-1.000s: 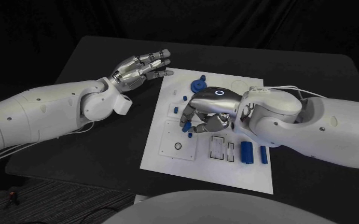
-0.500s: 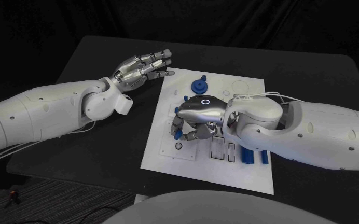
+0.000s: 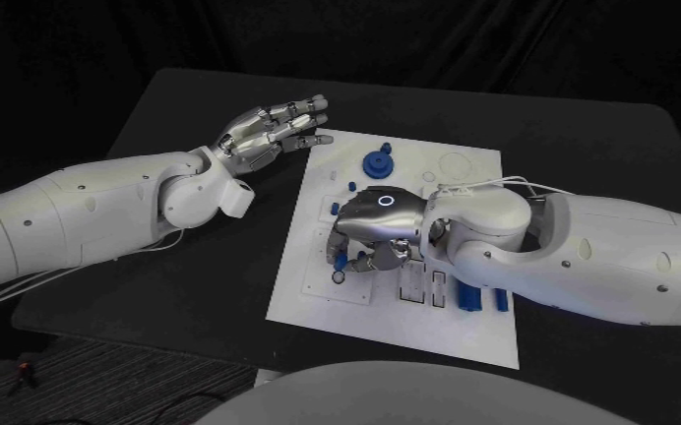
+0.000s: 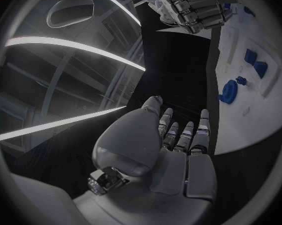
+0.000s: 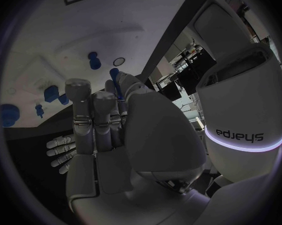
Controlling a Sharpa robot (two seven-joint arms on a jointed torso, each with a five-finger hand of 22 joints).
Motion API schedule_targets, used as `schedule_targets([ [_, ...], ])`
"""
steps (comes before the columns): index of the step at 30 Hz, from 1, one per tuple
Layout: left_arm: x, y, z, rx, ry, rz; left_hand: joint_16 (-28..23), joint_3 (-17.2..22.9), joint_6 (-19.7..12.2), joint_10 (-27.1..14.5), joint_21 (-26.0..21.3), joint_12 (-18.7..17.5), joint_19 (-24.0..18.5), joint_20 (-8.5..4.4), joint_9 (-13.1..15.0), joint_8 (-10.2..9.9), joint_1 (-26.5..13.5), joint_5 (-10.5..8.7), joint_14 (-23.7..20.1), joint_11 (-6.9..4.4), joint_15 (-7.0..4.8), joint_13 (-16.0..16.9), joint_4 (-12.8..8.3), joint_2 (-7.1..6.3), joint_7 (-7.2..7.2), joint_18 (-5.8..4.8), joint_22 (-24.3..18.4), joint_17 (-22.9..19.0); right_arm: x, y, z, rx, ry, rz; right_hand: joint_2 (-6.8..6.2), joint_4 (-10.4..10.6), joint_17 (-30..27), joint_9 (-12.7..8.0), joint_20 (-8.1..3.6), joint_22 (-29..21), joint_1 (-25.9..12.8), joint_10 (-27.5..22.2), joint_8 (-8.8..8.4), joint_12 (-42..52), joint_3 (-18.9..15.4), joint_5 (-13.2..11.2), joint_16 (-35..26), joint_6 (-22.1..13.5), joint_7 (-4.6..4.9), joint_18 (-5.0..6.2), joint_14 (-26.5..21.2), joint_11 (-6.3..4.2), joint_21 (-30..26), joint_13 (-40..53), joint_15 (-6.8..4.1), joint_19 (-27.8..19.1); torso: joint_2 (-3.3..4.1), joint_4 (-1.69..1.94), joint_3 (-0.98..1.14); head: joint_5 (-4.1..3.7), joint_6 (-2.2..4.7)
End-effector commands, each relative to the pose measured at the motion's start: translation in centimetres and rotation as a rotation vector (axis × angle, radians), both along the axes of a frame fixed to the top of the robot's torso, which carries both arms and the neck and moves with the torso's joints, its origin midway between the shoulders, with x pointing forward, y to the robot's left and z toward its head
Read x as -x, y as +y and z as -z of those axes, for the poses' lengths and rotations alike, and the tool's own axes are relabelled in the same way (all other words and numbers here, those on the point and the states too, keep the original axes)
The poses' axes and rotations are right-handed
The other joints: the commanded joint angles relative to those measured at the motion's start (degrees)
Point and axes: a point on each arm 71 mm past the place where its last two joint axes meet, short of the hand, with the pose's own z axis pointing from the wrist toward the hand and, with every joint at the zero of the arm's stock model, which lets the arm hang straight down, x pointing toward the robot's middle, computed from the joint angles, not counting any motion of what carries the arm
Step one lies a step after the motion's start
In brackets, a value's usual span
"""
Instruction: Assemble the parts on the task board
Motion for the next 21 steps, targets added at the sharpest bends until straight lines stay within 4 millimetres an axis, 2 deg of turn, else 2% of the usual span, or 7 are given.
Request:
schedule_targets([
  [1,0.05,-0.13,-0.03,0.019,0.001,0.01,0.3,0.4,0.0,-0.1,-0.3,0.1,-0.2,-0.07,0.0,0.1,0.3,0.25,-0.3,0.3,0.13,0.0,0.1,0.1,0.22,0.05,0.0,0.0,0.18,0.01,0.31,0.041,-0.009,-0.002,0.09,0.0,0.1,2.0,-0.02,5.4,-0.6,0.0,0.01,-0.2,0.4,0.3,0.2,0.1,0.22,-0.64,0.5,0.24,0.3,0.1,0.09,0.3,-0.05,-0.09,0.02,0.05,-0.01],
  [21,0.02,-0.1,0.09,0.016,0.005,0.01,0.3,0.6,-0.2,-0.2,-0.3,0.1,-0.3,-0.08,0.0,0.1,0.3,0.18,-0.4,0.31,0.12,0.0,0.0,0.09,0.23,0.03,-0.1,0.0,0.76,0.4,0.77,0.041,-0.005,-0.02,-0.07,-0.2,0.1,2.0,0.01,5.4,-0.7,-0.1,-0.2,-0.4,0.7,0.2,0.3,-0.1,0.3,-0.65,0.4,0.32,0.4,0.1,0.15,0.2,0.0,-0.06,0.02,0.09,-0.01],
])
